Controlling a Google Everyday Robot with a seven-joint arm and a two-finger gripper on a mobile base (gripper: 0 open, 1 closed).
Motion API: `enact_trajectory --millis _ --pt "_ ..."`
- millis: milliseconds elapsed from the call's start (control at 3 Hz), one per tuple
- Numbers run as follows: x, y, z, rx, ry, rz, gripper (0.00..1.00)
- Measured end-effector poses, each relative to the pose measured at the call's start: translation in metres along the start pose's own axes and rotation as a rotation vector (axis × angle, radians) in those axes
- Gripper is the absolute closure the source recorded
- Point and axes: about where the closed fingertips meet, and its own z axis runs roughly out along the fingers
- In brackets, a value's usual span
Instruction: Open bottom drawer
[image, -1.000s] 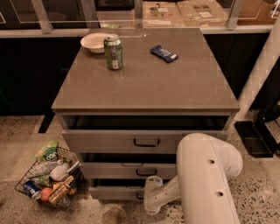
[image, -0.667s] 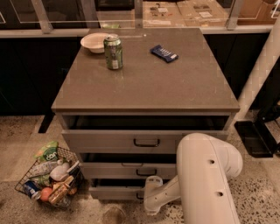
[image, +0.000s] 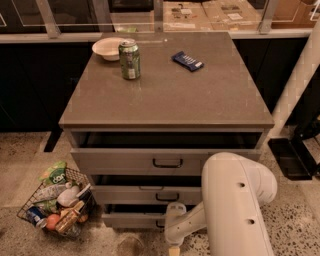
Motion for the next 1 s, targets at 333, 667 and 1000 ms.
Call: enact_trajectory --millis 333,667,1000 --pt "0.0000 0.0001 0.0000 0.000 0.000 0.000 0.00" --pt "-0.0017 -0.0006 0.0020 -0.012 -0.001 -0.004 0.00" --pt "-0.0017 -0.0006 0.0020 -0.012 -0.001 -0.004 0.00"
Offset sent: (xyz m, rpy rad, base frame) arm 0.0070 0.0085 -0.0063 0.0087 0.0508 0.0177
